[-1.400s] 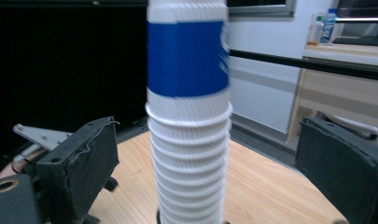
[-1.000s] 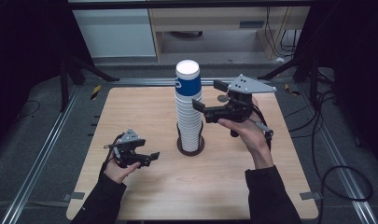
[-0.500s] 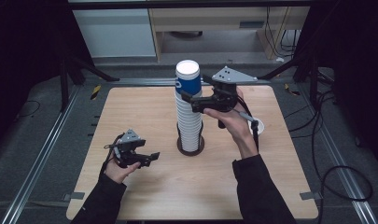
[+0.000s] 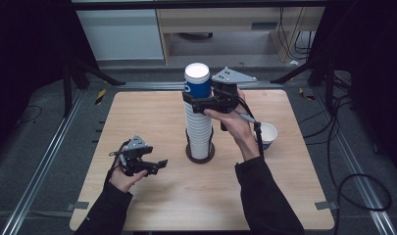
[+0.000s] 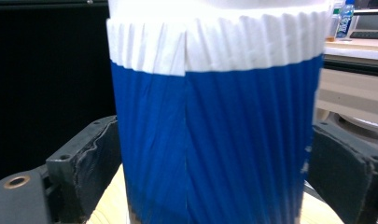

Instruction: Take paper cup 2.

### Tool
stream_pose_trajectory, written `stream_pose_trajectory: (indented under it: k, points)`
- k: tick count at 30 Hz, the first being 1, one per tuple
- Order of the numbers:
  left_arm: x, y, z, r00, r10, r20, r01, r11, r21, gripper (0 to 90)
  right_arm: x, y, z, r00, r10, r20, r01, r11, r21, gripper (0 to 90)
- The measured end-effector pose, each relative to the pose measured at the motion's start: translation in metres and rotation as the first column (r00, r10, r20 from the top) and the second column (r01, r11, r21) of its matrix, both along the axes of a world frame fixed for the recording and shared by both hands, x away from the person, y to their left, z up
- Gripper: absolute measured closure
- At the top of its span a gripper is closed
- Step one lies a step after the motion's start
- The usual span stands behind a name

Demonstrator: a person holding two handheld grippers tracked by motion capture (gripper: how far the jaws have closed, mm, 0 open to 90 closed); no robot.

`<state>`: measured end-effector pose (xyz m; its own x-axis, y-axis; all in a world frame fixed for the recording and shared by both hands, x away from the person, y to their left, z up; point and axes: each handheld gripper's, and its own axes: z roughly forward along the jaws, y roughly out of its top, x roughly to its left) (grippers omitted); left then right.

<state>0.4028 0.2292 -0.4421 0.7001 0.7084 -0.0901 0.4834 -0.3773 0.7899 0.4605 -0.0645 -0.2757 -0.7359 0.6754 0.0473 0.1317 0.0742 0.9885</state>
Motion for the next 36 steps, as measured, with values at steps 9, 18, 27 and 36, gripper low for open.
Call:
stream_pose_trajectory:
  k: [9, 18, 27, 36]
  points:
    - [0.000, 0.000, 0.000, 1.0000, -0.001, 0.001, 0.001, 1.0000, -0.002, 16.0, 0.002, 0.004, -0.001, 0.9999, -0.015, 0.001, 0.015, 0.9997, -0.018, 18.7]
    - [0.000, 0.000, 0.000, 1.0000, 0.000, 0.000, 0.000, 1.0000, 0.000, 16.0, 0.001, 0.001, 0.003, 1.0000, -0.006, 0.003, 0.006, 0.9998, -0.017, 19.5]
    - [0.000, 0.000, 0.000, 1.0000, 0.001, 0.000, -0.001, 1.0000, -0.003, 16.0, -0.001, 0.001, 0.017, 0.9998, -0.003, 0.021, 0.004, 0.9999, -0.015, 20.5]
    - [0.000, 0.001, 0.000, 1.0000, -0.001, 0.001, 0.001, 1.0000, -0.002, 16.0, -0.001, 0.002, 0.032, 0.9988, -0.008, 0.049, 0.009, 1.0000, -0.003, 20.7]
